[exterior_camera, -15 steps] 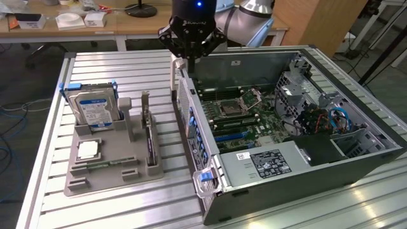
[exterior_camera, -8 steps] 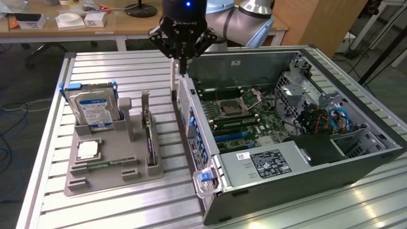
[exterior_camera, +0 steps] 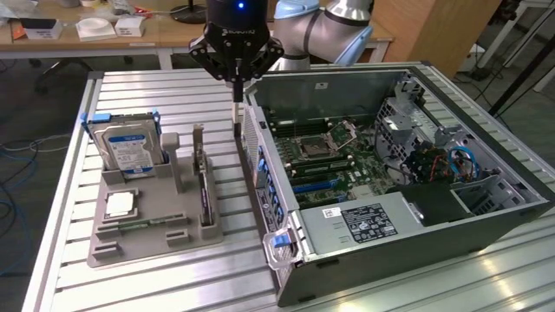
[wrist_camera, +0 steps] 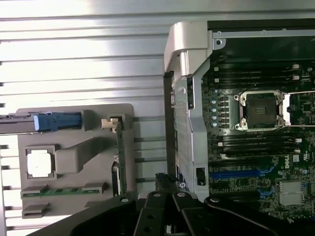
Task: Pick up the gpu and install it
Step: 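Reach for the gpu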
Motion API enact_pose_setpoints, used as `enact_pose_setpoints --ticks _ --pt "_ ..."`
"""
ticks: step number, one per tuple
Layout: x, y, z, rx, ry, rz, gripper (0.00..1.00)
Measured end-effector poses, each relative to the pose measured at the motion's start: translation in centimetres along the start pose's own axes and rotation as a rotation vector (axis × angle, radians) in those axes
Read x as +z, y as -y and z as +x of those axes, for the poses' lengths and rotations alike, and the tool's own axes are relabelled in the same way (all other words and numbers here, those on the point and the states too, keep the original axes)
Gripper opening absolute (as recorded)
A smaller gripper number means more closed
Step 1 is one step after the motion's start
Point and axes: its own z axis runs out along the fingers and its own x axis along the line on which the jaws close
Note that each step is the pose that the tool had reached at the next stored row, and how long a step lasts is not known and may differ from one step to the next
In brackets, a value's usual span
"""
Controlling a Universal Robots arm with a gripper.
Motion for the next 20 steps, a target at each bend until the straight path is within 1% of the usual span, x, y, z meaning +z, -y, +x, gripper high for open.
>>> enact_pose_setpoints --ticks 9,20 --pt "-0.02 0.15 1.9 0.000 0.0000 0.0000 0.11" --pt "-0.05 0.40 5.3 -0.003 0.0000 -0.0001 0.11"
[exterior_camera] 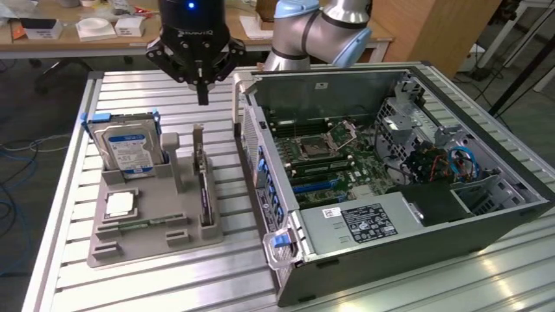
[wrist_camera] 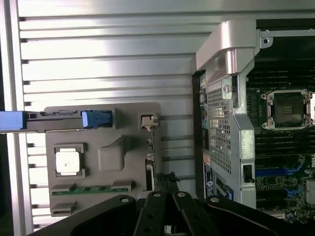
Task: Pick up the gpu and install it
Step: 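Reach for the gpu, then pick up the gpu and move the gpu toward the slot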
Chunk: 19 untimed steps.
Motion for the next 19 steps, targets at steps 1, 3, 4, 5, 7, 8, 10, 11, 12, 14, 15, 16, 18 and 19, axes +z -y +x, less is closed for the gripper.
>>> enact_pose_setpoints --ticks 1,3,4,5,7,8,10,11,12,14,15,16,18,19 --pt "0.00 0.02 0.3 0.000 0.0000 0.0000 0.11" --pt "-0.01 0.06 0.8 0.000 0.0000 0.0000 0.11" --pt "-0.01 0.07 1.0 -0.001 0.0000 -0.0001 0.11" --pt "-0.01 0.09 1.3 -0.001 -0.0001 0.0000 0.11" --pt "-0.02 0.13 1.7 -0.001 0.0000 0.0000 0.11" --pt "-0.02 0.13 1.8 -0.001 -0.0001 0.0000 0.11" --pt "-0.02 0.13 1.8 -0.001 -0.0001 0.0000 0.11" --pt "-0.02 0.13 1.8 -0.001 -0.0001 0.0000 0.11" --pt "-0.02 0.13 1.8 -0.001 -0.0001 -0.0001 0.11" --pt "-0.02 0.13 1.8 -0.001 -0.0001 0.0000 0.11" --pt "-0.02 0.13 1.8 -0.001 -0.0001 0.0000 0.11" --pt "-0.02 0.13 1.8 -0.001 -0.0001 -0.0001 0.11" --pt "-0.02 0.13 1.8 -0.001 -0.0001 0.0000 0.11" --pt "-0.01 0.13 1.8 -0.001 -0.0001 0.0000 0.11"
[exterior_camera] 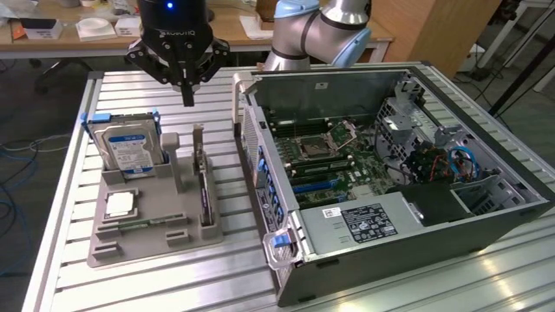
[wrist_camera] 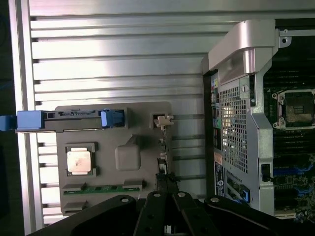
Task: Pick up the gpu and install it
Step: 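Pick up the gpu and move the gpu toward the slot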
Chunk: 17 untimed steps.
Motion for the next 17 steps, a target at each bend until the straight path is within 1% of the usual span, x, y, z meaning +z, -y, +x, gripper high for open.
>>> enact_pose_setpoints --ticks 5,9,17 --pt "0.07 0.28 0.0 0.000 0.0001 -0.0001 0.11" --pt "0.13 0.73 -0.1 0.000 0.0000 0.0000 0.11" --pt "0.54 1.16 -0.1 0.000 0.0000 0.0000 0.11"
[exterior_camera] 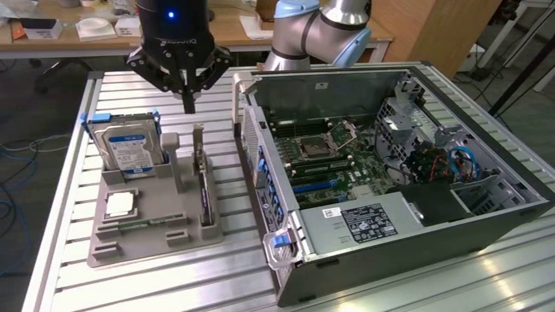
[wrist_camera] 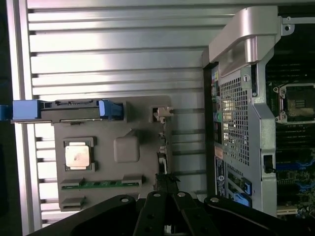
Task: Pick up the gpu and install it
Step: 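Pick up the gpu and move the gpu toward the slot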
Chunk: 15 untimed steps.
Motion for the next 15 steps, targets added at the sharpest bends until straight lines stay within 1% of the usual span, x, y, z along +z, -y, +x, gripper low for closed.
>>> enact_pose_setpoints --ticks 10,15 --pt "0.68 0.61 -0.14 0.000 0.0002 -0.0001 0.11" --pt "0.87 0.77 -0.18 0.000 -0.0001 0.0000 0.11"
